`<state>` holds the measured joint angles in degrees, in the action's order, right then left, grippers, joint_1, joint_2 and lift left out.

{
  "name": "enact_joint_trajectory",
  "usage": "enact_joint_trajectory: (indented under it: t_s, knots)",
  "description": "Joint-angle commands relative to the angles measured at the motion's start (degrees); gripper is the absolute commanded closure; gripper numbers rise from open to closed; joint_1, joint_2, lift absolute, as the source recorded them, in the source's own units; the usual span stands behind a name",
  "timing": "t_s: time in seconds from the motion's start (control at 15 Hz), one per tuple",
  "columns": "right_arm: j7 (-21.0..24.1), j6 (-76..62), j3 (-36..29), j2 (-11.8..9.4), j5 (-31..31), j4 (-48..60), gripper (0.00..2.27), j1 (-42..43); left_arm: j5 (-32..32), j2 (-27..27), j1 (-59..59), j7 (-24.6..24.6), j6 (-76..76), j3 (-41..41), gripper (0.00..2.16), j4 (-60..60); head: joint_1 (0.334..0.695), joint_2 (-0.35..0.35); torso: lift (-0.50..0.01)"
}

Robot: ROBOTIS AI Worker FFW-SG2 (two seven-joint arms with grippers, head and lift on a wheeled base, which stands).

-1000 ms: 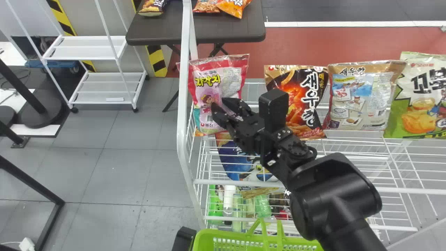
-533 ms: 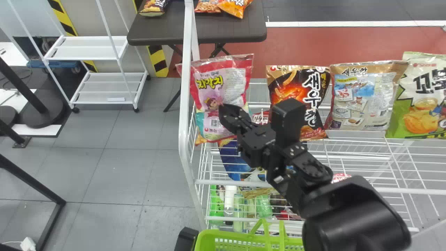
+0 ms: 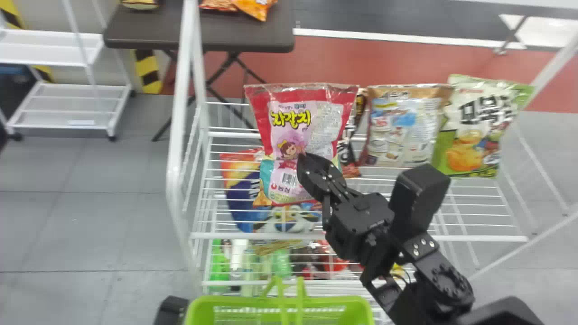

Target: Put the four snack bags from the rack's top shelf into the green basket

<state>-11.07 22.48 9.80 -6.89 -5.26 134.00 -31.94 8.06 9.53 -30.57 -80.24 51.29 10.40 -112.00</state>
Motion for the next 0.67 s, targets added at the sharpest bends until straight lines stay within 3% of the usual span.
enact_joint_trajectory:
  t_s: [0.0, 0.07, 0.2, 0.4, 0.6]
  knots:
    - [0.0, 1.9, -4.9, -1.6, -0.8, 6.8, 2.11, -7.4, -0.2, -0.4, -0.7, -0.1, 0.0, -0.7, 2.05, -0.8, 0.695, -0.238, 0.000]
    - [-0.2, 6.0, -8.0, -3.2, -3.8, 8.6, 2.11, -9.2, -0.3, -1.0, -1.3, -0.1, 0.0, -1.7, 2.05, -1.1, 0.695, -0.273, 0.000]
    - [-1.9, 9.5, -14.2, -3.7, -7.9, 12.3, 2.10, -16.0, -0.6, -1.4, -1.9, -0.3, 0.0, -2.6, 2.05, -1.8, 0.695, -0.341, 0.000]
    - [-7.0, 17.2, -17.0, -3.7, -10.6, 13.4, 2.11, -20.5, -0.6, -1.9, -1.8, -0.4, 0.0, -2.8, 2.05, -1.9, 0.695, -0.350, 0.000]
    - [-9.4, 26.7, -15.4, -3.2, -11.6, 11.7, 2.11, -20.8, -1.0, -2.1, -1.7, -0.3, 0.0, -2.4, 2.05, -1.9, 0.695, -0.350, 0.000]
